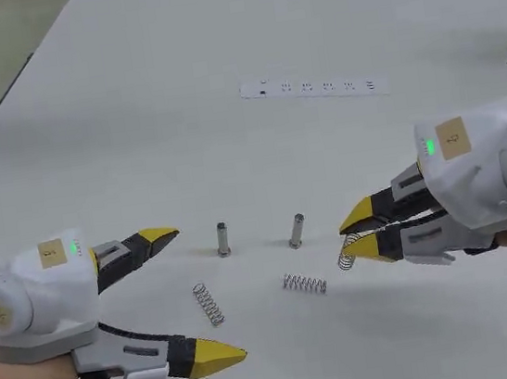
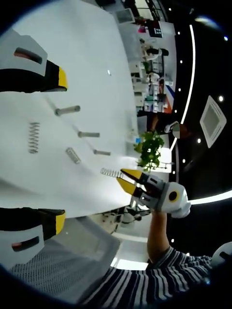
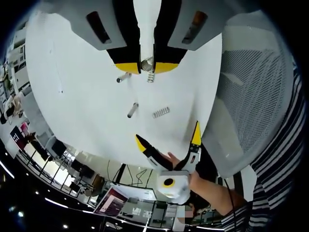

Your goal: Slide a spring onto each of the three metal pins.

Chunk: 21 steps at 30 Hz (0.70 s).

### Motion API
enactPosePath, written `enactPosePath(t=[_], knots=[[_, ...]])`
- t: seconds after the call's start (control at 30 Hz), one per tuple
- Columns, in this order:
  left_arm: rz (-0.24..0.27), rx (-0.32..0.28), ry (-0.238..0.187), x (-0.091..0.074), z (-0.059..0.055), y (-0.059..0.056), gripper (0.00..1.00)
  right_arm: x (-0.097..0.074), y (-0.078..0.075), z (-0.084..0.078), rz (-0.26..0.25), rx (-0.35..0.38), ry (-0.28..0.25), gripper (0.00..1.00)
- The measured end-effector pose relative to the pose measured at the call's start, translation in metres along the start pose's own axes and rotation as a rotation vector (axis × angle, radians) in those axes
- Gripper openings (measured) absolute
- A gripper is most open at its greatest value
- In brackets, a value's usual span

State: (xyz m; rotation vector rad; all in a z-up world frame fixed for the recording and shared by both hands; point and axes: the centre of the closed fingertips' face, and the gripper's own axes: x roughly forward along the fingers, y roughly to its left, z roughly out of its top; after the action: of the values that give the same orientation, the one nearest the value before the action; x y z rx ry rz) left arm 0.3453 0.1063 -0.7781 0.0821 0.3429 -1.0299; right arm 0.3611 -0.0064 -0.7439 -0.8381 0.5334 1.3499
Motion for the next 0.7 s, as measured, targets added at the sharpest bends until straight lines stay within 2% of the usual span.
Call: enactPosePath(t=[0.27,0.7], knots=[[0.014,-0.008,-0.007,-0.005,-0.003,0.002,0.98,-0.009,-0.011,-0.015,-0.038,0.048,0.01,0.06],[0.015,-0.001,-0.007,-0.003,-0.003,0.001,0.98,-0.024,-0.028,-0.029,-0.101,0.102,0.016,0.06]])
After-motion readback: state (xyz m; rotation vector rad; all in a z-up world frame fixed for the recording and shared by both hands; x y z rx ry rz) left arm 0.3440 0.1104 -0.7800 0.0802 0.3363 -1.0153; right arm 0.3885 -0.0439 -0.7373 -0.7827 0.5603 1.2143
